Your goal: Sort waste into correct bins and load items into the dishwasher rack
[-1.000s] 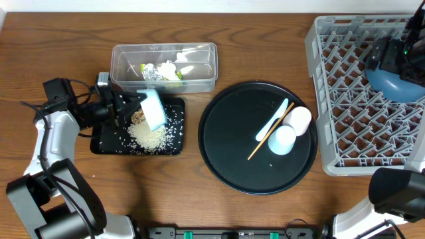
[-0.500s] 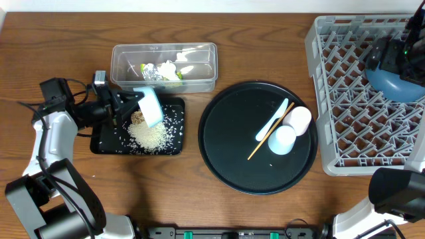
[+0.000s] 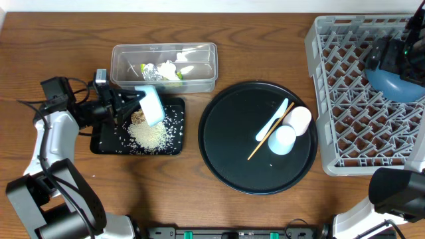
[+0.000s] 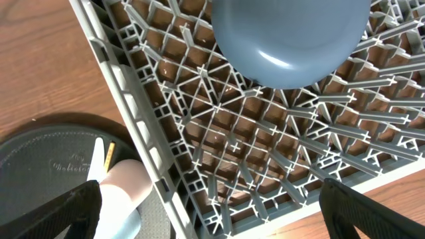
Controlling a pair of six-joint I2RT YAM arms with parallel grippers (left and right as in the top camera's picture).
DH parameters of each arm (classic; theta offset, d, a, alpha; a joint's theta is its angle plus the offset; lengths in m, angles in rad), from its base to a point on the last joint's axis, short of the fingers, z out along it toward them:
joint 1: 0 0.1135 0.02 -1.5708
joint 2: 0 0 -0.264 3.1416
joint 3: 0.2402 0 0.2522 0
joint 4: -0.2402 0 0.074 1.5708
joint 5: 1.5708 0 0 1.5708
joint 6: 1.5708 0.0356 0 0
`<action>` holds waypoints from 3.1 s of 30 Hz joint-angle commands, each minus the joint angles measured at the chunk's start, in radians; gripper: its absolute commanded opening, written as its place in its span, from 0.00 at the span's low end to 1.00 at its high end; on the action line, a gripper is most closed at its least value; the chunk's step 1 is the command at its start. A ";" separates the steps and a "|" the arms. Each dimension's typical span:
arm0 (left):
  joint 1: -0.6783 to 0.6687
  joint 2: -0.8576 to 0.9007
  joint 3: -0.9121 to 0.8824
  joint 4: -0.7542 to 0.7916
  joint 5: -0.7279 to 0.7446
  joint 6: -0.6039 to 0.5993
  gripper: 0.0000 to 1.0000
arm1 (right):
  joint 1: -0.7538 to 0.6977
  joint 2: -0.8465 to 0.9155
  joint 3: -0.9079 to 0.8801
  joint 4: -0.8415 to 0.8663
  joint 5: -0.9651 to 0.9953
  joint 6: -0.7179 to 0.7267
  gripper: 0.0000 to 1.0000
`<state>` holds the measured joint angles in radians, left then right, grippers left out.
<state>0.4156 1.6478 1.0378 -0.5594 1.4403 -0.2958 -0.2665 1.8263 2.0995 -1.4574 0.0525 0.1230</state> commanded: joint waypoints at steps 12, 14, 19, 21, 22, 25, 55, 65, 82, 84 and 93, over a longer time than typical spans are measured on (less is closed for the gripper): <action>-0.216 -0.264 0.000 0.001 -0.330 0.073 0.06 | -0.006 0.005 -0.001 -0.001 -0.001 0.011 0.99; -0.271 -0.320 0.000 -0.001 -0.411 0.070 0.06 | -0.005 0.005 -0.001 -0.001 -0.001 0.011 0.99; -0.440 -0.410 0.000 -0.004 -0.639 0.063 0.06 | -0.005 0.005 -0.001 -0.001 -0.001 0.011 0.99; -0.509 -0.417 0.000 -0.003 -0.720 0.064 0.06 | -0.005 0.005 -0.001 -0.001 -0.001 0.011 0.99; -0.548 -0.415 0.000 -0.003 -0.768 0.064 0.06 | -0.005 0.005 -0.001 -0.001 -0.001 0.011 0.99; -0.667 -0.396 0.000 -0.003 -0.914 0.068 0.06 | -0.005 0.005 -0.001 -0.001 -0.001 0.011 0.99; -1.175 -0.060 0.000 0.217 -1.262 0.063 0.14 | -0.005 0.005 -0.001 -0.001 -0.001 0.011 0.99; -1.174 -0.079 0.005 0.204 -1.262 0.063 0.69 | -0.005 0.005 -0.001 -0.001 -0.001 0.011 0.99; -0.845 -0.680 0.031 -0.171 -1.644 0.027 0.98 | -0.005 0.005 -0.001 -0.001 -0.001 0.011 0.99; -0.755 -0.726 0.031 -0.214 -1.672 -0.012 0.98 | -0.005 0.005 -0.001 -0.001 -0.001 0.011 0.99; -0.460 -0.764 0.030 -0.386 -1.669 -0.114 0.98 | -0.005 0.005 -0.001 0.011 -0.001 0.011 0.99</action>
<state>-0.0803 0.8753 1.0523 -0.9241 -0.2096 -0.3710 -0.2665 1.8263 2.0995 -1.4548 0.0521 0.1238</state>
